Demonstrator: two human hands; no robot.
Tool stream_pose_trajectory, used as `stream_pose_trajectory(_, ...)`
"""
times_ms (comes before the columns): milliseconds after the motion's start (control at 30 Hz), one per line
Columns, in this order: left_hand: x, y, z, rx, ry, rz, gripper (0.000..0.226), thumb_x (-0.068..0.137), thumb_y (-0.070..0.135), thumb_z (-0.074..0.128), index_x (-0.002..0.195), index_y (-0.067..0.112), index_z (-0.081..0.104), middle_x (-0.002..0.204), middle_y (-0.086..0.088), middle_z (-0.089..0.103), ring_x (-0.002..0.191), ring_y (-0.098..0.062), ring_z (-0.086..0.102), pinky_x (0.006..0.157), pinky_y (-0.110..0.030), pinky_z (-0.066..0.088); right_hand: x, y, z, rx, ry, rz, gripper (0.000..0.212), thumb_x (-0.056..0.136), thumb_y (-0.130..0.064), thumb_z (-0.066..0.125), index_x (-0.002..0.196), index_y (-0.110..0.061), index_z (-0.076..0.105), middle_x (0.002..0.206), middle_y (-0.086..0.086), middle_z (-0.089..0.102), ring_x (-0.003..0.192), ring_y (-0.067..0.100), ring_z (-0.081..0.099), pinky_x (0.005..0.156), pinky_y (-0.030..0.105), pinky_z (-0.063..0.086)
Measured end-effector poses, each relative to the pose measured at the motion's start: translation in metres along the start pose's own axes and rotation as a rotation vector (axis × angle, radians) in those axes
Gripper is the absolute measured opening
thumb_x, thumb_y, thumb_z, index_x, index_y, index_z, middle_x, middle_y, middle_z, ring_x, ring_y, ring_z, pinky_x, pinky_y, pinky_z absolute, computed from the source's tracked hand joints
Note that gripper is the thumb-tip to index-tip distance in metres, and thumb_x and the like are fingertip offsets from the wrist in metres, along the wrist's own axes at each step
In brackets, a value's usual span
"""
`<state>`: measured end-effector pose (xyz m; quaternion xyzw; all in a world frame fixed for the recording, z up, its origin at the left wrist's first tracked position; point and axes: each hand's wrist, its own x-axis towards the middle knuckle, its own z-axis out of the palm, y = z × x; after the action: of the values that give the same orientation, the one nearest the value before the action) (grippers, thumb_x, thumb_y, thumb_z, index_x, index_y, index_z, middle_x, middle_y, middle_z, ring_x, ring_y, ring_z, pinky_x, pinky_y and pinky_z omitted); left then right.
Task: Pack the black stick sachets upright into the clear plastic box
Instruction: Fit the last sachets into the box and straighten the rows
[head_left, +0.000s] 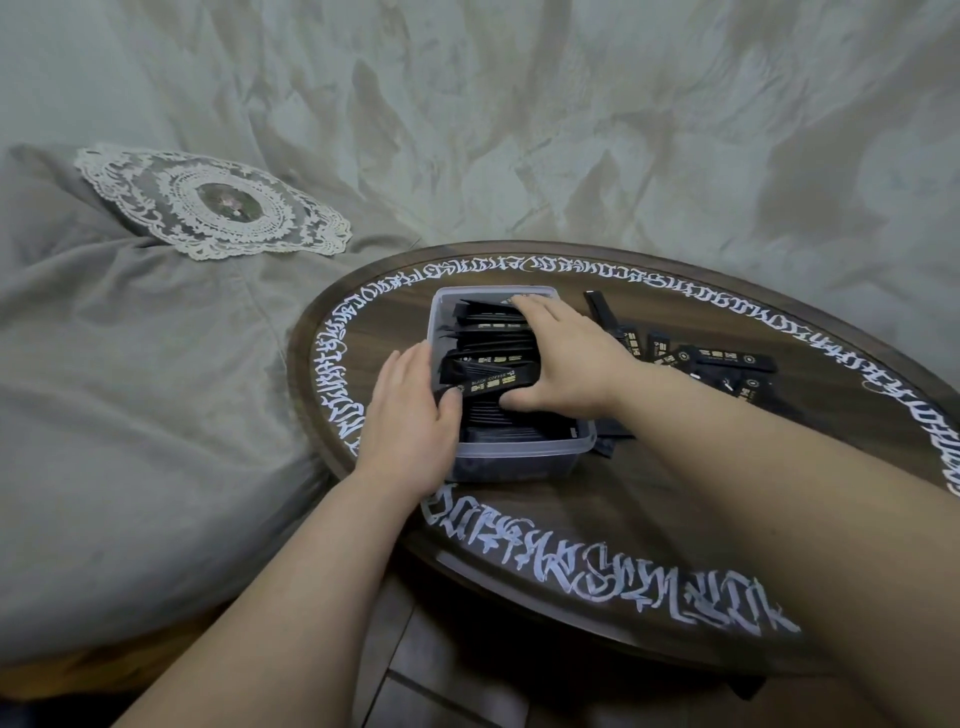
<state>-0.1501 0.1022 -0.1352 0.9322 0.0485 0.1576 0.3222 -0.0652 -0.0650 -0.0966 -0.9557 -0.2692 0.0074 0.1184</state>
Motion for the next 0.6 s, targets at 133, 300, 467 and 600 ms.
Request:
stream_pose_trajectory(133,-0.002,0.005,-0.003,0.063,0.020,0.047,0.055,0.097,0.027,0.047,0.147,0.010,0.031,0.152,-0.004,0.033,0.145,-0.021,0.018,0.119,-0.035,0.016,-0.039,0.008,-0.002,0.046,0.054,0.067,0.106,0.074,-0.057,0.070,0.152,-0.017,0.010,0.159,0.001,0.014,0.145,0.017,0.014,0.117,0.039,0.021)
stream_pose_trajectory(300,-0.014,0.018,-0.004,0.115,-0.015,0.117,0.056,0.098,0.029,0.048,0.148,0.012,0.032,0.155,-0.001,0.031,0.147,-0.018,0.013,0.119,-0.034,0.015,-0.078,0.016,0.004,0.205,-0.012,0.266,0.079,0.091,-0.053,0.051,0.151,-0.014,0.018,0.145,0.006,0.044,0.128,0.025,0.046,0.103,0.036,0.040)
stream_pose_trajectory(467,-0.024,0.021,-0.001,0.206,-0.122,0.068,0.054,0.099,0.030,0.043,0.149,0.012,0.031,0.157,-0.002,0.026,0.148,-0.020,0.008,0.119,-0.045,0.017,-0.077,0.001,0.015,0.312,0.005,0.293,0.037,0.098,-0.035,0.044,0.129,-0.016,0.050,0.118,0.005,0.063,0.109,0.027,0.057,0.087,0.034,0.044)
stream_pose_trajectory(600,-0.029,0.019,-0.007,0.274,-0.135,0.058,0.057,0.099,0.038,0.042,0.150,0.018,0.029,0.158,0.002,0.022,0.148,-0.019,0.004,0.118,-0.051,0.016,-0.064,-0.016,0.018,0.330,-0.010,0.272,0.035,0.098,-0.032,0.041,0.127,-0.016,0.050,0.120,0.006,0.062,0.109,0.027,0.056,0.088,0.034,0.043)
